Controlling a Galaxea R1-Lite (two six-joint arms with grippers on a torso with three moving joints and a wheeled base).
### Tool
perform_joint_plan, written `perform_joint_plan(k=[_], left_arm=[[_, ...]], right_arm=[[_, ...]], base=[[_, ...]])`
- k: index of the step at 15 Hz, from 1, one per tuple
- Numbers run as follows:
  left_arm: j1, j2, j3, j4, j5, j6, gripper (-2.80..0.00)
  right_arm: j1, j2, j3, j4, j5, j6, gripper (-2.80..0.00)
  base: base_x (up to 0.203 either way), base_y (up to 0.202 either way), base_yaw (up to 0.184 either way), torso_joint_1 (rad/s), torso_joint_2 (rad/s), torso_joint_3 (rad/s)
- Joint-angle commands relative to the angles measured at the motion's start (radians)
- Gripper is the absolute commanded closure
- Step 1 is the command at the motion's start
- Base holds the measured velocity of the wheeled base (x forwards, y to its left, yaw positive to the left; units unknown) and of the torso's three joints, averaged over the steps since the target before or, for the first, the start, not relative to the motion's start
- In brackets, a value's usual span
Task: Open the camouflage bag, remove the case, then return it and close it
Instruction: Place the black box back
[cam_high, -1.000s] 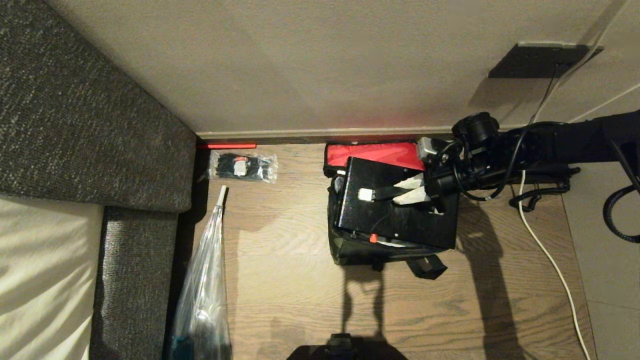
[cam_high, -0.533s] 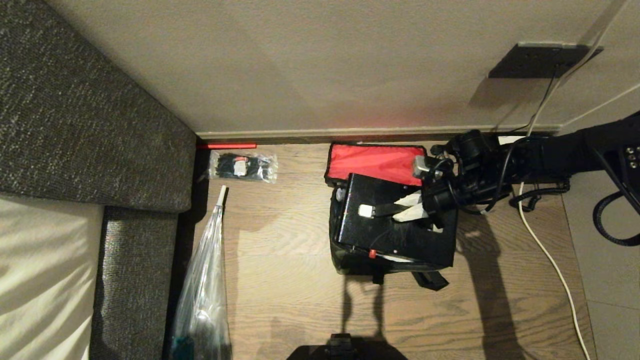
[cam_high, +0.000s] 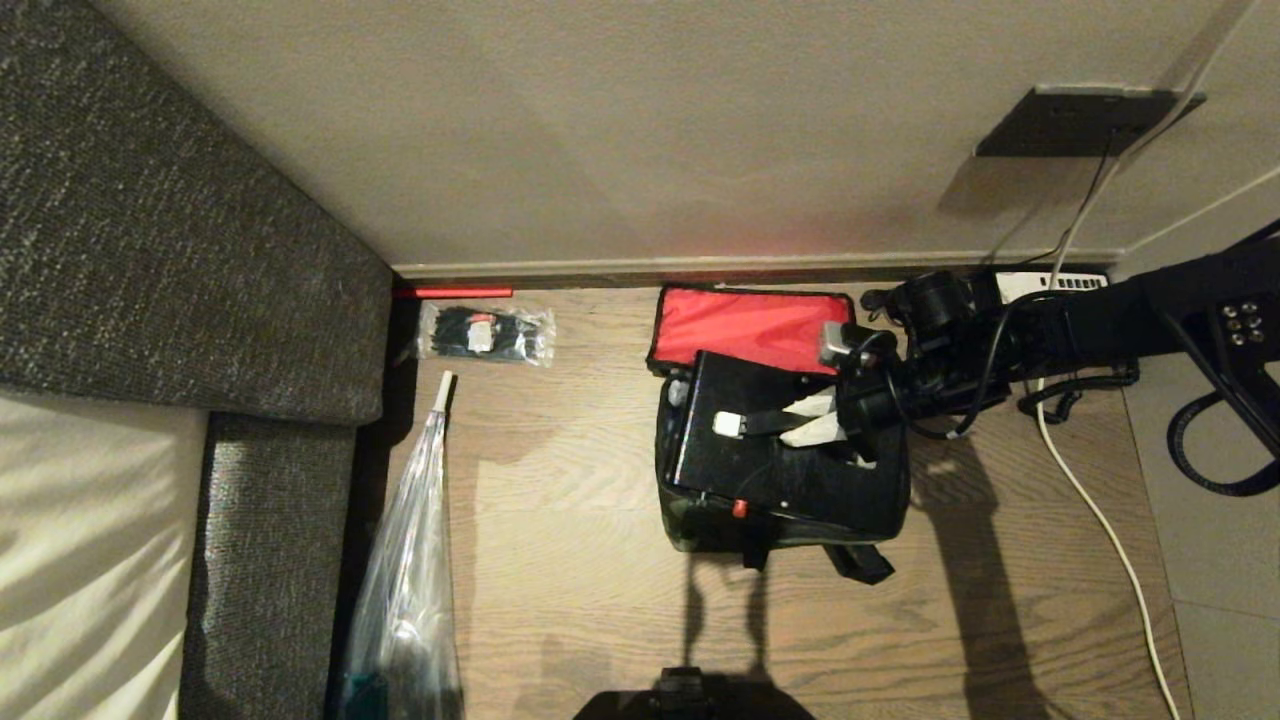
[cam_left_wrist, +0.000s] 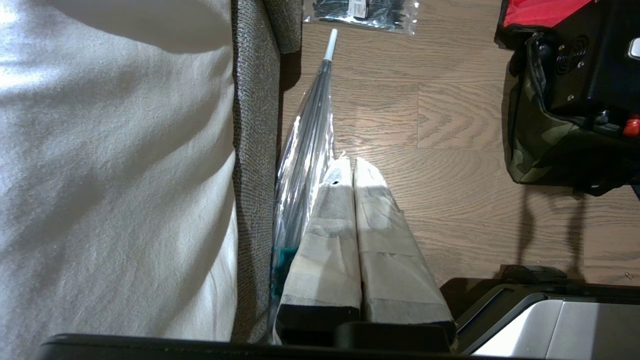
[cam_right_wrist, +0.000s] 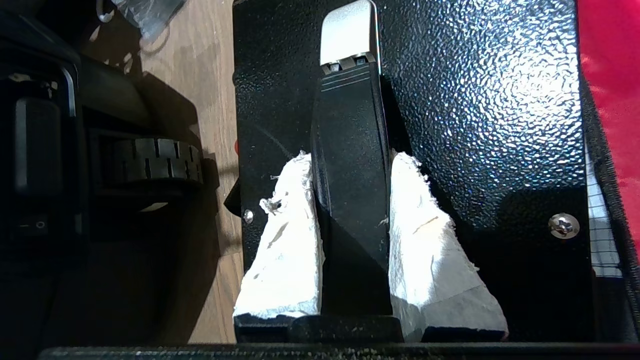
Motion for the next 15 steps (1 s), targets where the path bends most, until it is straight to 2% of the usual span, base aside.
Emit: perform_joint_plan(k=[1, 3, 9, 10, 15], left_arm=[[0.001, -0.002, 0.002, 0.000, 0.000, -0.001, 0.00], [0.001, -0.002, 0.002, 0.000, 0.000, -0.001, 0.00], [0.001, -0.002, 0.002, 0.000, 0.000, -0.001, 0.00], [0.001, -0.002, 0.003, 0.000, 0.000, -0.001, 0.00], [0.001, -0.002, 0.002, 0.000, 0.000, -0.001, 0.00]], right_arm=[[0.000, 0.022, 0.032, -0.033, -0.003, -0.004, 0.00], [-0.002, 0.064, 0.026, -0.052, -0.029, 0.005, 0.00], [-0.003, 0.151, -0.054, -0.053, -0.031, 0.023, 0.00], [-0.005, 0.146, -0.053, -0.056, -0.031, 0.031, -2.80], [-0.008, 0.007, 0.082, -0.068, -0.034, 0.061, -2.80]], base=[[0.000, 0.000, 0.000, 0.000, 0.00, 0.000], [0.000, 0.000, 0.000, 0.000, 0.00, 0.000], [0.000, 0.000, 0.000, 0.000, 0.00, 0.000], [0.000, 0.000, 0.000, 0.000, 0.00, 0.000], [0.000, 0.000, 0.000, 0.000, 0.00, 0.000]])
